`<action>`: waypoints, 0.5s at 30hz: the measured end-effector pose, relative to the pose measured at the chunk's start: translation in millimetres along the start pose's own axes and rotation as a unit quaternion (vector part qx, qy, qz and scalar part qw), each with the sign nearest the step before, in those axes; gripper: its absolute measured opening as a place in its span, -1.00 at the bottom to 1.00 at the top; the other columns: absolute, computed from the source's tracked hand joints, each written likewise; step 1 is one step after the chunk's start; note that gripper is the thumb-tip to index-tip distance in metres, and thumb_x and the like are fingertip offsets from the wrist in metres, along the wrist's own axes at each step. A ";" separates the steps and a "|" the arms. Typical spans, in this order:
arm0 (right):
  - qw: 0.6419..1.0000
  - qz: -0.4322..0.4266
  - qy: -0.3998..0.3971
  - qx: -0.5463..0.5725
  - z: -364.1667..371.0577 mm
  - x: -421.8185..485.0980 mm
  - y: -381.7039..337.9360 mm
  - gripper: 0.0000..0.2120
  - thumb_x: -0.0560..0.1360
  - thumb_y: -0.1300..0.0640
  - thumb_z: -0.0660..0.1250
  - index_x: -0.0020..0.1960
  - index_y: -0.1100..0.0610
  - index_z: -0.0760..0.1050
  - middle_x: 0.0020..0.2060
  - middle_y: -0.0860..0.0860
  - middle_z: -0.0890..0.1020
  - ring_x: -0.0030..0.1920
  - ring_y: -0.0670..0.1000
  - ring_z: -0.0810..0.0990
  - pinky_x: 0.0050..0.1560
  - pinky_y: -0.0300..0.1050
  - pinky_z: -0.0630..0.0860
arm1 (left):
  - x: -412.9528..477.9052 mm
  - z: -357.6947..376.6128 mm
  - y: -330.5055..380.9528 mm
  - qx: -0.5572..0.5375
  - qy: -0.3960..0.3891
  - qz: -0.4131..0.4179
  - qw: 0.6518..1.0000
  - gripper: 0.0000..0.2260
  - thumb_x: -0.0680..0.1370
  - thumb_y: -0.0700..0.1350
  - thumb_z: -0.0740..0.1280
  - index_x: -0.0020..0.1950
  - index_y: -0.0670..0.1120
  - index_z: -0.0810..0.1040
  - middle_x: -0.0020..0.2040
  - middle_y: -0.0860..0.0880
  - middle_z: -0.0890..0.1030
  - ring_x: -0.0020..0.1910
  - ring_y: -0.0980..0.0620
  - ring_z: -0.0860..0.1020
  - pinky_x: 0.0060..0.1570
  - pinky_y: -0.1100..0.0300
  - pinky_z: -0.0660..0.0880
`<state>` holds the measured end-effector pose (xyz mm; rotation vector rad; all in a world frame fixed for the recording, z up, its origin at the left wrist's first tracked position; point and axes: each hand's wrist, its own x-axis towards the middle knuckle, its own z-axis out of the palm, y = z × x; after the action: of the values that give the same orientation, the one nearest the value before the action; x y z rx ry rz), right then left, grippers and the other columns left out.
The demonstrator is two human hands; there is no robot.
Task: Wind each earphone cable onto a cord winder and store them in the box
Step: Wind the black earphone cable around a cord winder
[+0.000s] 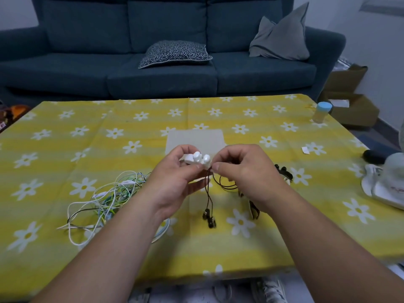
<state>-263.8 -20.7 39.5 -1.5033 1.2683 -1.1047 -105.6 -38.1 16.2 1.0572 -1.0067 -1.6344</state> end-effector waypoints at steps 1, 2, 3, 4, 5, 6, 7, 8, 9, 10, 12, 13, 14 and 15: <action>1.000 -0.001 0.012 0.003 -0.5 0.9 0.8 -0.89 0.44 0.35 0.41 -0.24 0.23 0.63 -0.39 0.12 0.61 -0.36 -0.09 0.49 -0.27 -0.24 0.43 | -0.4 0.5 0.4 0.000 -0.012 0.001 1.000 -0.80 0.55 -0.35 0.31 -0.02 -0.04 0.45 -0.16 -0.08 0.61 -0.09 -0.09 0.60 0.05 -0.04 0.50; 1.000 0.001 0.021 0.006 -1.2 1.9 1.6 -0.90 0.44 0.35 0.41 -0.24 0.23 0.63 -0.34 0.21 0.63 -0.32 -0.03 0.50 -0.24 -0.15 0.44 | -1.0 1.0 1.1 -0.002 -0.024 0.001 1.000 -0.80 0.56 -0.35 0.30 -0.04 -0.04 0.45 -0.17 -0.08 0.61 -0.08 -0.10 0.59 0.03 -0.01 0.51; 1.000 0.006 0.027 0.011 -1.9 3.0 2.8 -0.90 0.45 0.34 0.41 -0.23 0.22 0.63 -0.30 0.25 0.64 -0.31 0.02 0.50 -0.23 -0.08 0.44 | -0.9 1.2 1.5 -0.003 -0.036 0.000 0.999 -0.80 0.57 -0.36 0.28 -0.06 -0.04 0.46 -0.17 -0.08 0.60 -0.09 -0.09 0.58 -0.01 0.03 0.51; 0.999 0.014 0.029 0.015 -2.5 3.7 3.5 -0.90 0.45 0.33 0.40 -0.23 0.22 0.63 -0.28 0.26 0.64 -0.31 0.04 0.50 -0.23 -0.06 0.45 | -0.7 1.0 1.8 -0.004 -0.045 -0.002 0.999 -0.79 0.57 -0.37 0.27 -0.07 -0.05 0.46 -0.17 -0.07 0.59 -0.11 -0.08 0.57 -0.05 0.06 0.53; 0.999 0.023 0.029 0.016 -2.8 4.5 4.8 -0.89 0.46 0.33 0.40 -0.22 0.22 0.63 -0.28 0.24 0.65 -0.31 0.04 0.52 -0.22 -0.05 0.48 | -0.3 1.0 1.6 -0.004 -0.052 -0.003 0.999 -0.78 0.58 -0.38 0.25 -0.07 -0.05 0.47 -0.18 -0.07 0.59 -0.13 -0.06 0.57 -0.06 0.08 0.54; 0.999 0.031 0.029 0.020 -2.9 5.0 5.6 -0.88 0.47 0.33 0.39 -0.22 0.21 0.63 -0.29 0.21 0.64 -0.32 0.02 0.55 -0.24 -0.08 0.51 | 0.2 1.1 0.8 -0.004 -0.057 -0.003 0.998 -0.78 0.58 -0.38 0.25 -0.07 -0.06 0.48 -0.18 -0.06 0.59 -0.15 -0.04 0.58 -0.04 0.08 0.54; 0.999 0.039 0.028 0.025 -3.0 5.4 6.1 -0.87 0.48 0.33 0.39 -0.22 0.21 0.63 -0.32 0.14 0.63 -0.32 -0.01 0.57 -0.26 -0.10 0.54 | 0.8 1.6 -0.4 0.000 -0.057 0.000 0.998 -0.79 0.58 -0.38 0.25 -0.06 -0.07 0.49 -0.17 -0.06 0.59 -0.16 -0.03 0.58 -0.02 0.08 0.55; 0.998 0.047 0.027 0.030 -3.1 5.6 6.5 -0.87 0.49 0.34 0.38 -0.21 0.23 0.63 -0.33 0.08 0.63 -0.32 -0.03 0.59 -0.26 -0.11 0.59 | 1.4 2.1 -1.9 0.010 -0.050 0.009 0.999 -0.81 0.58 -0.37 0.26 -0.04 -0.08 0.50 -0.14 -0.07 0.59 -0.16 -0.02 0.59 0.00 0.07 0.55; 0.998 0.052 0.027 0.032 -3.2 5.8 7.1 -0.88 0.49 0.34 0.38 -0.20 0.24 0.63 -0.32 0.08 0.63 -0.31 -0.03 0.61 -0.24 -0.09 0.63 | 2.3 2.2 -3.5 0.032 -0.034 0.023 0.999 -0.82 0.57 -0.36 0.29 -0.02 -0.08 0.53 -0.10 -0.06 0.60 -0.16 -0.02 0.59 0.01 0.07 0.57; 0.998 0.054 0.027 0.032 -3.1 6.0 8.0 -0.89 0.49 0.35 0.38 -0.20 0.26 0.63 -0.30 0.14 0.64 -0.28 -0.01 0.62 -0.19 -0.04 0.66 | 2.7 2.4 -4.7 0.067 -0.012 0.041 0.997 -0.82 0.56 -0.34 0.33 0.00 -0.06 0.56 -0.06 -0.02 0.60 -0.16 -0.01 0.60 0.00 0.09 0.58; 0.998 0.048 0.031 0.022 -2.2 5.5 8.9 -0.90 0.48 0.35 0.38 -0.20 0.27 0.63 -0.23 0.24 0.65 -0.26 0.05 0.61 -0.11 0.06 0.68 | 3.2 2.7 -7.1 0.159 0.039 0.082 0.983 -0.80 0.53 -0.28 0.39 0.01 0.03 0.62 0.00 0.09 0.60 -0.19 0.04 0.58 -0.16 0.25 0.53; 0.998 0.046 0.036 0.014 -1.9 5.2 9.1 -0.90 0.48 0.34 0.38 -0.20 0.26 0.64 -0.23 0.25 0.65 -0.27 0.06 0.60 -0.09 0.12 0.67 | 3.7 2.8 -8.0 0.206 0.064 0.102 0.971 -0.79 0.52 -0.24 0.42 0.00 0.09 0.64 0.05 0.08 0.57 -0.21 0.06 0.55 -0.25 0.33 0.45; 0.998 0.045 0.043 0.007 -1.9 5.3 9.4 -0.89 0.48 0.33 0.39 -0.20 0.25 0.64 -0.24 0.25 0.66 -0.28 0.06 0.60 -0.08 0.18 0.65 | 4.5 2.9 -8.5 0.247 0.084 0.117 0.958 -0.78 0.51 -0.20 0.45 -0.01 0.14 0.65 0.07 0.04 0.53 -0.23 0.07 0.51 -0.30 0.35 0.40; 0.998 0.047 0.050 0.003 -1.7 5.6 9.2 -0.89 0.48 0.33 0.39 -0.21 0.24 0.64 -0.25 0.23 0.66 -0.28 0.07 0.61 -0.08 0.23 0.63 | 5.3 2.8 -8.9 0.275 0.097 0.129 0.948 -0.77 0.50 -0.19 0.46 -0.02 0.16 0.66 0.06 0.01 0.51 -0.24 0.06 0.48 -0.31 0.33 0.37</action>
<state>-267.1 -27.4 31.5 -1.3849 1.3886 -1.1331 -111.7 -40.6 7.6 1.3514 -1.4397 -1.0325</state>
